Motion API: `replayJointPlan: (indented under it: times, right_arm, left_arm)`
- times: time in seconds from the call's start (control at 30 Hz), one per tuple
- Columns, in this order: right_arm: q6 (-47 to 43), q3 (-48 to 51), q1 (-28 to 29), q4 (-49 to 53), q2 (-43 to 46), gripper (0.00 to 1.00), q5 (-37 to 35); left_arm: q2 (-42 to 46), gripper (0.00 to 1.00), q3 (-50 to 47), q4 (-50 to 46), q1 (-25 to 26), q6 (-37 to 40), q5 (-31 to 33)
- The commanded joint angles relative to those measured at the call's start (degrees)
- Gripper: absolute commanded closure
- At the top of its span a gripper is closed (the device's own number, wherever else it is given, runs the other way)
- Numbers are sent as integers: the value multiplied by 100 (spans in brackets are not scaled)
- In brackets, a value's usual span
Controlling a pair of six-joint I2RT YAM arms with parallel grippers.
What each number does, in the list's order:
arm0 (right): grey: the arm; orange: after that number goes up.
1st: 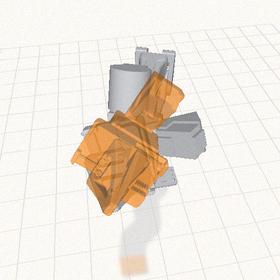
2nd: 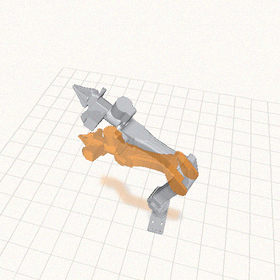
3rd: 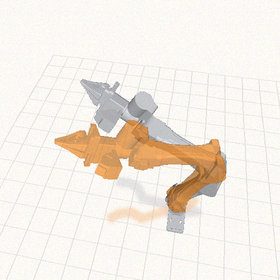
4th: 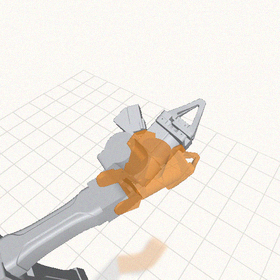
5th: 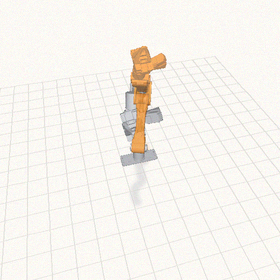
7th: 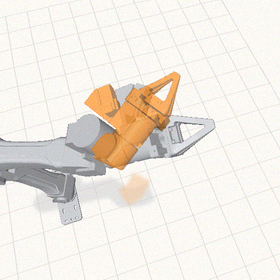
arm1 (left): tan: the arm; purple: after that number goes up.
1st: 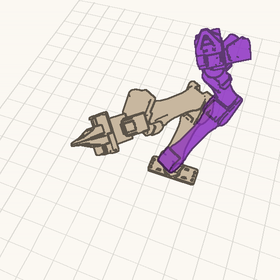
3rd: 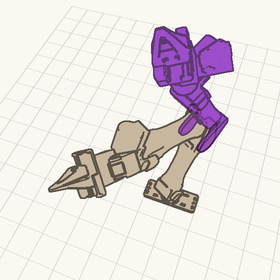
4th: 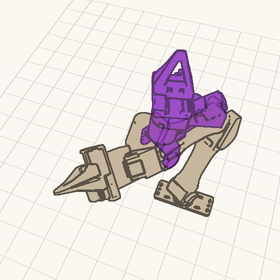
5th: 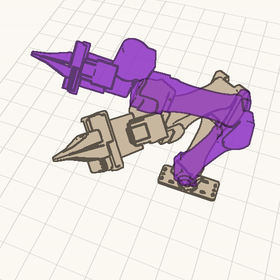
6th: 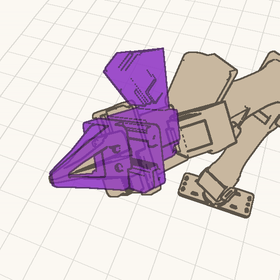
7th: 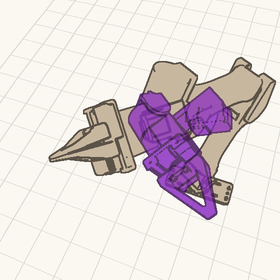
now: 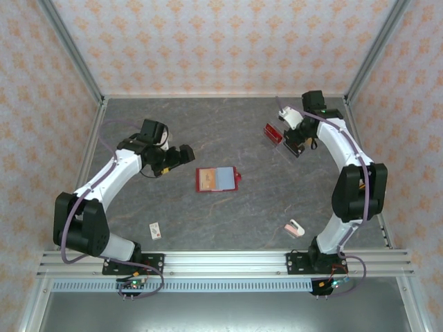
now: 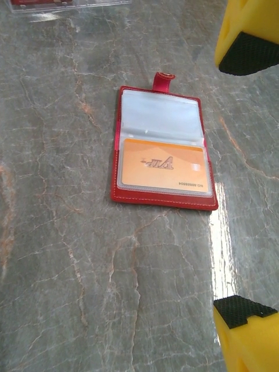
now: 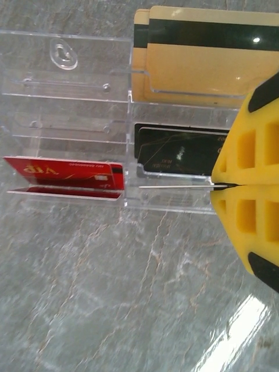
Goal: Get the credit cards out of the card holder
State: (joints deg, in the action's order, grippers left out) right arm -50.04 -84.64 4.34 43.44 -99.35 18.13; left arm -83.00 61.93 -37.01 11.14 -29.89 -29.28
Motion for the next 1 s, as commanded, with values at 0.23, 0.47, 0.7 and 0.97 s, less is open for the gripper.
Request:
replayJointPlan:
  times: [0.23,0.47,0.7,0.97]
  right_arm:
    - [-425,-158,-235,-264,-422,100,-295]
    - [-370,-187,-398,-411,-650,100,-90]
    - [-248,-287,-405,-514,-873,98,138]
    - [-237,-351,-407,-568,-974,97,103]
  left_arm:
    - [-197,0,-10,69,-27,12,-422]
    - [-276,0,-289,393,-16,-251,-785]
    - [-309,0,-478,710,-2,-469,-992]
    - [-243,0,-610,797,39,-509,-983]
